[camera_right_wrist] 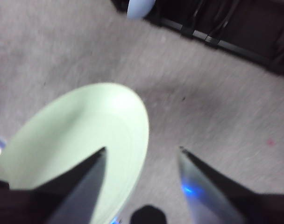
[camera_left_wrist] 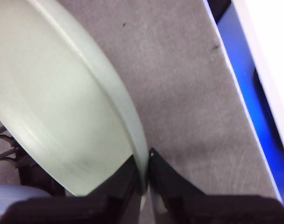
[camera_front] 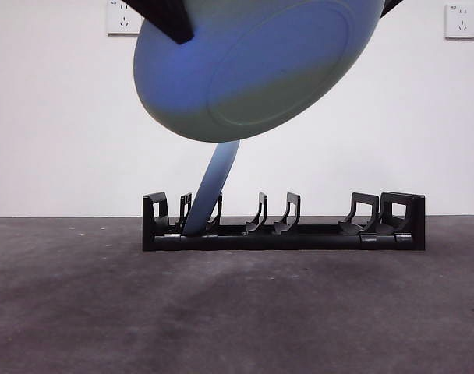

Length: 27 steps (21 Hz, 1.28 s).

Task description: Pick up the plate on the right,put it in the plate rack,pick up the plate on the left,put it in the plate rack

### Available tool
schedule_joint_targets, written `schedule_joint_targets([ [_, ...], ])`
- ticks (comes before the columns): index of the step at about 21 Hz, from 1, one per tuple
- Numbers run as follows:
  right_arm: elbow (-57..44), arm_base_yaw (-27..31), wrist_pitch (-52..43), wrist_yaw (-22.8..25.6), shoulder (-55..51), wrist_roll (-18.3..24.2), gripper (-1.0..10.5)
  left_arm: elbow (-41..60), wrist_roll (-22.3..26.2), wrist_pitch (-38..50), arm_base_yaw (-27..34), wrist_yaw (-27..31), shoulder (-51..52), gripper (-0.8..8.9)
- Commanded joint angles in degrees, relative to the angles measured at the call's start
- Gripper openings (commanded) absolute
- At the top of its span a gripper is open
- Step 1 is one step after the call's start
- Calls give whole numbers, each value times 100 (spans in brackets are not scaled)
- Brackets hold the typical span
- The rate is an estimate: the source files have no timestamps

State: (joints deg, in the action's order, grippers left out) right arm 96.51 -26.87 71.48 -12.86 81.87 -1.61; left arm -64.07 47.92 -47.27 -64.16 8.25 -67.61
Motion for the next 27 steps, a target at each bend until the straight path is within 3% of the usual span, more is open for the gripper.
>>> schedule_joint_targets([
  [1,243,0,-118,398,-330,39,352,13,-400,404,20,-319,-4,-8],
  [4,527,-2,-188,1099,-1003,-24,349,13,-1178,1523,267,-807,-22,-8],
  [10,588,-7,-94,1145,-2304,-142,346,13,-3084,4487,1045,-1338,-717,-8],
  [14,588,-7,417,1143,-2680,-142,346,11,-3908,5869,1495,-1314,-1515,-8],
  [18,586,-7,737,1143,-2850,-168,345,-103,-4245,6485,1781,-1272,-2149,-8],
  [27,579,-7,739,1141,-2964,-177,344,-1298,-4216,6129,2009,-994,-3473,-8],
])
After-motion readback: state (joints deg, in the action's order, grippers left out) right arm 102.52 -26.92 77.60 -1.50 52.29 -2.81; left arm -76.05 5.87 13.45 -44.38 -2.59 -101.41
